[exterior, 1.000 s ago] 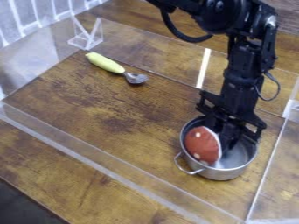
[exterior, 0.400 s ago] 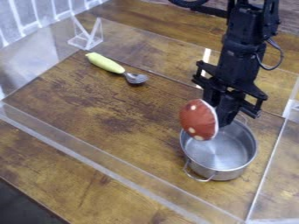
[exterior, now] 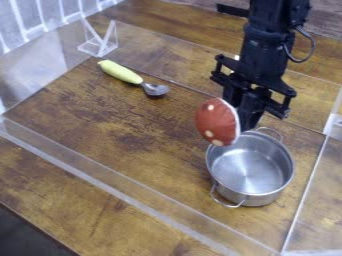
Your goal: Remove the mushroom from the silver pot and put it on the table
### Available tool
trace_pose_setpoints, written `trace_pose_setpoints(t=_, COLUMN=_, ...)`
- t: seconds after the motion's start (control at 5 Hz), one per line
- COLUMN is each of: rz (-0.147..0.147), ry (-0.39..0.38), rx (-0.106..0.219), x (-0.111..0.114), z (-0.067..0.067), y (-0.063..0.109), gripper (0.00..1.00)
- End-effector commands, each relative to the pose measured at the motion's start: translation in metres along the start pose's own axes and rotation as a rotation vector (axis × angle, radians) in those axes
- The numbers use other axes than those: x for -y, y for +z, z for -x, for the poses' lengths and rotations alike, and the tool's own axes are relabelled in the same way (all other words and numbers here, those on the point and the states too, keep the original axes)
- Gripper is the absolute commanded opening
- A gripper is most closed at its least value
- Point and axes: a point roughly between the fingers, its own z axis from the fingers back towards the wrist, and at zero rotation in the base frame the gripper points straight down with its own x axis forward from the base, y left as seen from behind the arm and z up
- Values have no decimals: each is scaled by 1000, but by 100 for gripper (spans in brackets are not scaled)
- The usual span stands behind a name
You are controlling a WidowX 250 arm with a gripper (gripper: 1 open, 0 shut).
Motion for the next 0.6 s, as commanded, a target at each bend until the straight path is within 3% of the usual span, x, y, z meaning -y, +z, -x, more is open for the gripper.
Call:
trace_pose_setpoints(t=0.0, rz=-12, ry=26, rx=122, x=-14, z=8, y=50, gripper=0)
trace_pose_setpoints(t=0.4, rz=2, ry=29, rx=84, x=-21, z=11, y=40, gripper=0)
